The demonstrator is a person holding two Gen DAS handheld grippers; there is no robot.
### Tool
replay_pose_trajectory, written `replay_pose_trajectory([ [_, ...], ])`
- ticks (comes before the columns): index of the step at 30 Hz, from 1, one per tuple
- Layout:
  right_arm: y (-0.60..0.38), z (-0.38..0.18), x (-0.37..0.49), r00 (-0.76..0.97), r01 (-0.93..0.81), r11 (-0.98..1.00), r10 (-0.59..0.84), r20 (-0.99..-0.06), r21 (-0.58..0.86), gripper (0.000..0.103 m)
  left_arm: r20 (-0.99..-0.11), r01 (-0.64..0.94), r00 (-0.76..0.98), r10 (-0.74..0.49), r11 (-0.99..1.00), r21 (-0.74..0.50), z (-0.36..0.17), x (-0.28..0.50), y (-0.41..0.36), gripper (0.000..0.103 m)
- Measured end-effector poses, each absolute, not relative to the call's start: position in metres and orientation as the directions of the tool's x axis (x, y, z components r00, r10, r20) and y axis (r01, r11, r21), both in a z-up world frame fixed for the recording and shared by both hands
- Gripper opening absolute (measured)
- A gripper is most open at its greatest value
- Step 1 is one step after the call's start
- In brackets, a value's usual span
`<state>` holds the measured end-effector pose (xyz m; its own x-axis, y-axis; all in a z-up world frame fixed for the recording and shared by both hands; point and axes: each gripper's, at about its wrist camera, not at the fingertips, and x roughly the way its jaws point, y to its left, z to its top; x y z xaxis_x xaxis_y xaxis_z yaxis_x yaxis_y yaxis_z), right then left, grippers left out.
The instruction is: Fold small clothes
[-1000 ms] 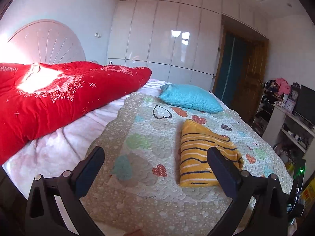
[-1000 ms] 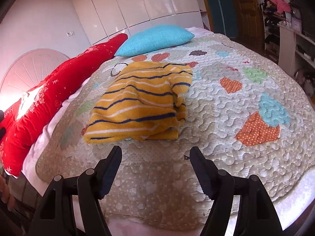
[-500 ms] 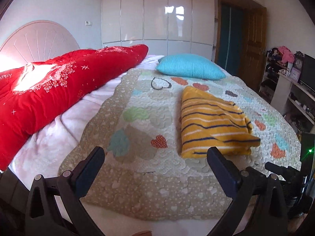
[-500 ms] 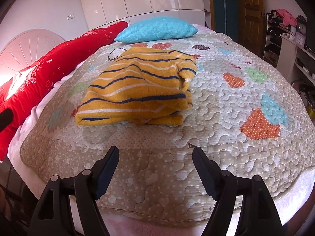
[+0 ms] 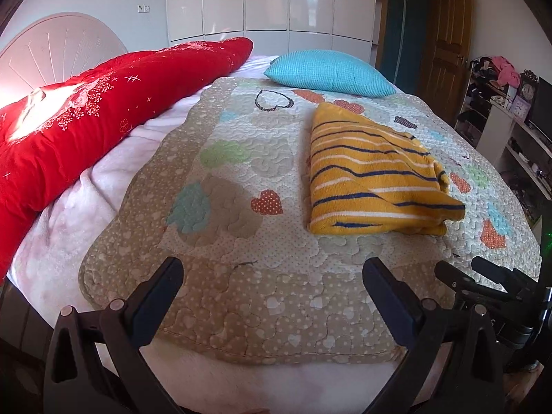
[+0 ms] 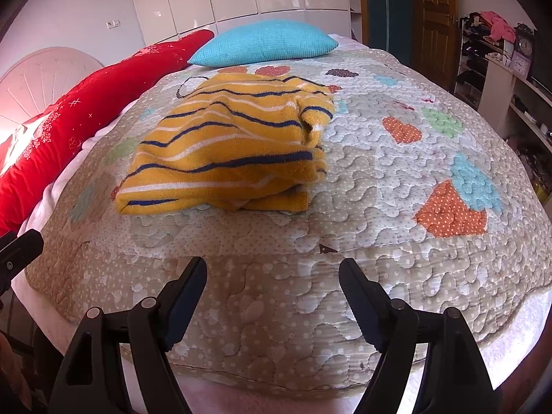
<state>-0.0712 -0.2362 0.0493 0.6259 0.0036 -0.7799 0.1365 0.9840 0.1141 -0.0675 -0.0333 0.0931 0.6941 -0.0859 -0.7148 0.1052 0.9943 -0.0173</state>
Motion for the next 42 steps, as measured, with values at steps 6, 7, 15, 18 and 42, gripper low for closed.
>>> replay_pose_trajectory([
  [6, -0.237, 0.047, -0.071, 0.623, 0.147, 0.984, -0.015, -0.782, 0.098, 0.084, -0.73, 0.118, 0.677, -0.093, 0.993, -0.017, 0.087, -0.067, -0.037, 0.103],
  [7, -0.238, 0.047, -0.071, 0.621, 0.148, 0.984, -0.017, -0.783, 0.096, 0.084, -0.733, 0.121, 0.674, -0.094, 0.993, -0.016, 0.086, -0.067, -0.038, 0.103],
  [15, -0.269, 0.082, -0.05, 0.694, 0.162, 0.971, 0.013, -0.72, 0.175, 0.084, -0.766, 0.115, 0.632, -0.112, 0.992, -0.05, 0.076, -0.058, -0.03, 0.103],
  [18, -0.275, 0.098, -0.015, 0.715, 0.117, 0.966, 0.08, -0.695, 0.231, 0.075, -0.787, 0.102, 0.603, -0.132, 0.991, -0.088, 0.068, -0.053, -0.025, 0.103],
  [42, -0.272, 0.06, 0.143, 0.613, 0.071, 0.955, 0.186, -0.768, 0.288, 0.058, -0.787, 0.099, 0.597, -0.152, 0.988, -0.116, 0.065, -0.053, -0.001, 0.103],
])
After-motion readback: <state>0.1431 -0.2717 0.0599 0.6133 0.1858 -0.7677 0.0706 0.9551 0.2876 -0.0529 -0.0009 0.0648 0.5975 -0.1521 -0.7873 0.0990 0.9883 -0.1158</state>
